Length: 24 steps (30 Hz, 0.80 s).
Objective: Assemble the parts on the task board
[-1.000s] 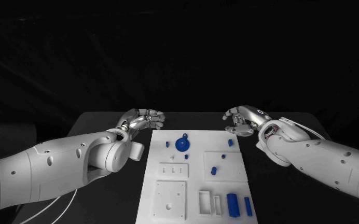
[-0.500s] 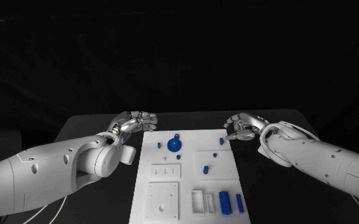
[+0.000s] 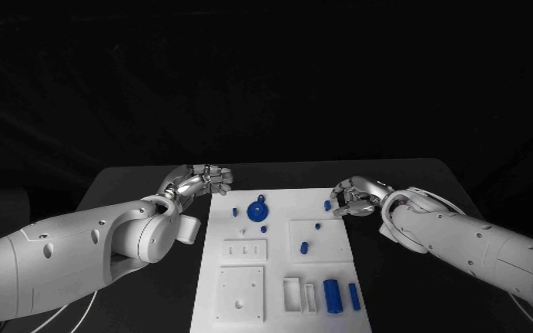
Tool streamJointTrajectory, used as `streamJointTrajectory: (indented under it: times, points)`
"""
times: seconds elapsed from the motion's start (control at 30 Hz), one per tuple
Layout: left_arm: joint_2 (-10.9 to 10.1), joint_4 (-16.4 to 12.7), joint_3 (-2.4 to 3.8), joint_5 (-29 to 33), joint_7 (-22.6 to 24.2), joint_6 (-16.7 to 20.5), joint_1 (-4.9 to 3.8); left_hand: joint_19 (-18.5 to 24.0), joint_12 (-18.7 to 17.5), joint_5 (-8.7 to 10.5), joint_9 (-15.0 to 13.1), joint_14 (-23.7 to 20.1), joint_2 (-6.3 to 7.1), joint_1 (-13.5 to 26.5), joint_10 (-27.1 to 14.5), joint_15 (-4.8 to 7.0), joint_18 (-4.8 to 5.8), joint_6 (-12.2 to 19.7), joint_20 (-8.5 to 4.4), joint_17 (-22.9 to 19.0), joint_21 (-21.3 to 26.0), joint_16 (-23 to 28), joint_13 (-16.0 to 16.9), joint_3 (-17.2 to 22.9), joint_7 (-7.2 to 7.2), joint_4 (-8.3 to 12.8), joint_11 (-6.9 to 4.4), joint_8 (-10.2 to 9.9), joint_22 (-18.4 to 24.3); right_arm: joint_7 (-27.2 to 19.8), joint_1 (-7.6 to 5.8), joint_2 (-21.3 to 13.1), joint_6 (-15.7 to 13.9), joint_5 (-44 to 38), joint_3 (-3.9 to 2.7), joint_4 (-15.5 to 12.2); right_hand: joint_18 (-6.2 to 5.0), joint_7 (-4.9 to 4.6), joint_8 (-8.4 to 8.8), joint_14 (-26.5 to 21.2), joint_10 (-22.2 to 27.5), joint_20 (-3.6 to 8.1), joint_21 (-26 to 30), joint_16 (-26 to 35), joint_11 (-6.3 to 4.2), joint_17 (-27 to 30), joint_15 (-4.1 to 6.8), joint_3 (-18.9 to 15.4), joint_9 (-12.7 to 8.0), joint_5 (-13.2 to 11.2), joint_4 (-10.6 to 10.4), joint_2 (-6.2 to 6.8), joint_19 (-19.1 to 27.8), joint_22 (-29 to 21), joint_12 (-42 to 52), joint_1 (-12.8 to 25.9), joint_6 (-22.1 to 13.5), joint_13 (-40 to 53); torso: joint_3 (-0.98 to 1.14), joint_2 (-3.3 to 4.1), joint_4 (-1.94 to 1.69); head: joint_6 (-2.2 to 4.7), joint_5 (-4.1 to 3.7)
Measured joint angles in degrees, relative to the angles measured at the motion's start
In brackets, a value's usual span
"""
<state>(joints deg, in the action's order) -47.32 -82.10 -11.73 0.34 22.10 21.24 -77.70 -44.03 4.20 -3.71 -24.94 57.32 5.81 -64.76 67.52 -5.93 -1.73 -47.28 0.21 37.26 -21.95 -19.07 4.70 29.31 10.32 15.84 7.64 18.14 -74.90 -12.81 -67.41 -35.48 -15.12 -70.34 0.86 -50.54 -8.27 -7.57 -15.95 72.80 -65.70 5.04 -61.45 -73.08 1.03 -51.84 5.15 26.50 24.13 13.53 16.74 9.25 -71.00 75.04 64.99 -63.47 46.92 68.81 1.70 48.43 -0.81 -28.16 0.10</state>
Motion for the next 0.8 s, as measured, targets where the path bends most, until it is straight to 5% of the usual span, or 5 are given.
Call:
streamJointTrajectory:
  times: [0.4,0.8]
  points:
    - [-0.1,-0.2,0.01,-0.1,-0.1,-0.3,0.0,0.0,0.0,0.0,0.0,0.0,0.0,0.0,0.0,0.0,0.0,0.0,0.0,0.0,0.0,0.0,0.0,0.0,0.0,0.0,0.0,0.0,0.0,-0.2,0.53,0.9,0.1,0.2,-0.01,0.7,-0.05,0.39,0.0,0.2,-0.2,-0.22,0.0,0.0,-0.23,-0.2,0.18,0.0,0.0,-1.4,0.0,-0.71,0.2,0.0,0.0,-0.7,0.4,0.0,-0.09,0.1,0.01,-0.42,0.1]
    - [-0.3,-0.4,0.01,-0.1,-0.2,-0.4,-0.01,0.0,0.0,0.0,0.0,0.0,0.0,0.0,0.0,0.0,0.01,0.0,0.0,0.0,0.0,0.2,0.0,0.0,0.0,0.0,0.0,0.0,0.0,-0.2,0.58,1.6,0.1,0.2,-0.01,0.9,-0.14,0.94,-0.25,0.6,-0.5,-0.22,0.0,0.3,-0.44,-0.7,0.6,4.0,-0.1,-7.6,-0.5,-2.2,0.2,0.0,0.0,0.1,0.9,0.0,-0.14,-0.01,0.06,-0.89,0.31]
